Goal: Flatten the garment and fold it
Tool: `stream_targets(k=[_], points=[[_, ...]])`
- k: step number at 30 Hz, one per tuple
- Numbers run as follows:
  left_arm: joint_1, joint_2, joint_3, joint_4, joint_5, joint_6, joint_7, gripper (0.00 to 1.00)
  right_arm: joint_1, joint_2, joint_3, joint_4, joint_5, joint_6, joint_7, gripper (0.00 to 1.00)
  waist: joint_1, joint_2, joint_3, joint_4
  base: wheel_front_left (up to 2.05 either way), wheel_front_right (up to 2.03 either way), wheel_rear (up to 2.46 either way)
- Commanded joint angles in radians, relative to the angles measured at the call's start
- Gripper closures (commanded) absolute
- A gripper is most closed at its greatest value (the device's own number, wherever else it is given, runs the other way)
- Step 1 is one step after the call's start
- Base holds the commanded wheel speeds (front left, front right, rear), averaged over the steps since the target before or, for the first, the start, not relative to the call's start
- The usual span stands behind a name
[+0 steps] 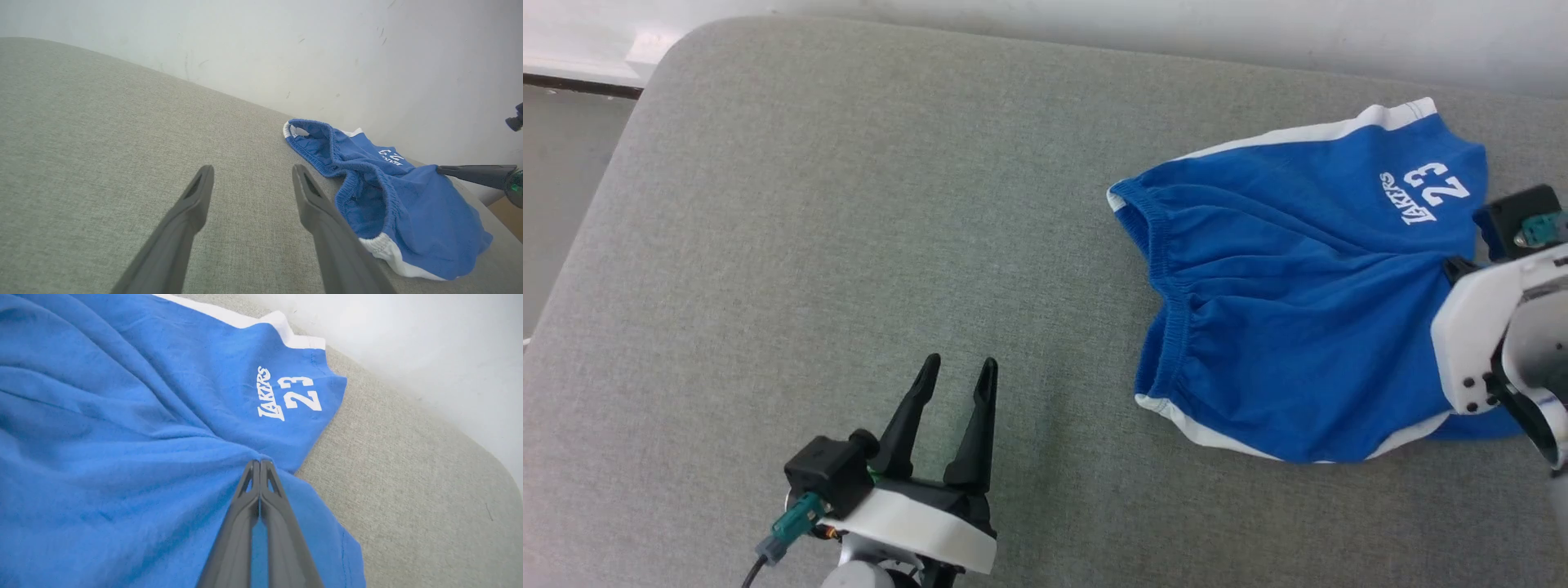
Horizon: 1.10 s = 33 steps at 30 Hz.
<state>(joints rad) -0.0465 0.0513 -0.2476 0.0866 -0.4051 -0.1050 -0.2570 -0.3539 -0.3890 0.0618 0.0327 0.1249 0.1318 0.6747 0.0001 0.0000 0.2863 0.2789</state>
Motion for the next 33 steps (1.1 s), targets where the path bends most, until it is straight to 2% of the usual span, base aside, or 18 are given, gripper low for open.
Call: stream_targets(k=[1, 4, 5, 6, 9, 13, 17, 23, 26, 30, 33], points=[[-0.019, -0.001, -0.002, 0.004, -0.003, -0.007, -0.005, 0.00, -0.023, 0.008, 0.006, 0.026, -0.006, -0.001, -0.015, 1.00, -0.0001, 0.0000, 0.002, 0.002, 0.00, 0.00, 0.00], [-0.022, -0.001, -0.006, 0.012, -0.003, -0.008, -0.005, 0.00, -0.053, 0.027, 0.019, 0.115, -0.026, -0.001, -0.053, 1.00, -0.0001, 0.0000, 0.001, 0.005, 0.00, 0.00, 0.00], [-0.022, -0.001, -0.008, 0.015, -0.003, -0.009, -0.005, 0.00, -0.060, 0.033, 0.022, 0.143, -0.034, -0.001, -0.070, 0.37, -0.0001, 0.0000, -0.002, 0.005, 0.00, 0.00, 0.00], [-0.022, -0.001, -0.009, 0.018, -0.003, -0.009, -0.005, 0.00, -0.068, 0.039, 0.025, 0.169, -0.041, -0.001, -0.090, 0.00, -0.0001, 0.0000, -0.006, 0.005, 0.00, 0.00, 0.00], [-0.016, -0.001, -0.010, 0.025, 0.000, -0.009, -0.005, 0.00, -0.081, 0.059, 0.031, 0.209, -0.051, -0.001, -0.160, 0.00, -0.0001, 0.0000, -0.024, 0.000, 0.00, 0.00, 0.00], [0.002, -0.001, -0.003, 0.019, 0.010, -0.006, -0.005, 0.00, -0.061, 0.093, -0.002, 0.162, -0.046, -0.001, -0.258, 0.00, -0.0001, 0.0000, -0.058, -0.021, 0.00, 0.00, 0.00], [0.029, 0.002, 0.009, 0.008, 0.025, -0.003, -0.005, 0.00, 0.013, 0.154, -0.097, 0.026, -0.075, -0.001, -0.369, 0.00, -0.0001, 0.0000, -0.094, -0.054, 0.00, 0.00, 0.00], [0.065, 0.011, 0.025, -0.010, 0.038, 0.003, -0.005, 0.00, 0.245, 0.308, -0.271, -0.205, -0.153, -0.001, -0.547, 0.00, -0.0001, 0.0000, -0.125, -0.096, 0.00, 0.00, 0.00], [0.087, 0.019, 0.035, -0.018, 0.041, 0.007, -0.005, 0.00, 0.370, 0.335, -0.304, -0.272, -0.152, -0.001, -0.619, 0.00, -0.0001, 0.0000, -0.130, -0.116, 0.00, 0.00, 0.00], [0.122, 0.034, 0.047, -0.025, 0.040, 0.014, -0.005, 0.00, 0.489, 0.338, -0.331, -0.264, -0.008, -0.001, -0.693, 0.00, -0.0001, 0.0000, -0.135, -0.148, 0.00, 0.00, 0.00], [0.129, 0.048, 0.041, -0.038, 0.045, 0.014, 0.010, 0.00, 0.518, 0.338, -0.327, -0.228, 0.016, -0.001, -0.738, 0.00, -0.0001, 0.0000, -0.128, -0.168, 0.00, 0.00, 0.00]])
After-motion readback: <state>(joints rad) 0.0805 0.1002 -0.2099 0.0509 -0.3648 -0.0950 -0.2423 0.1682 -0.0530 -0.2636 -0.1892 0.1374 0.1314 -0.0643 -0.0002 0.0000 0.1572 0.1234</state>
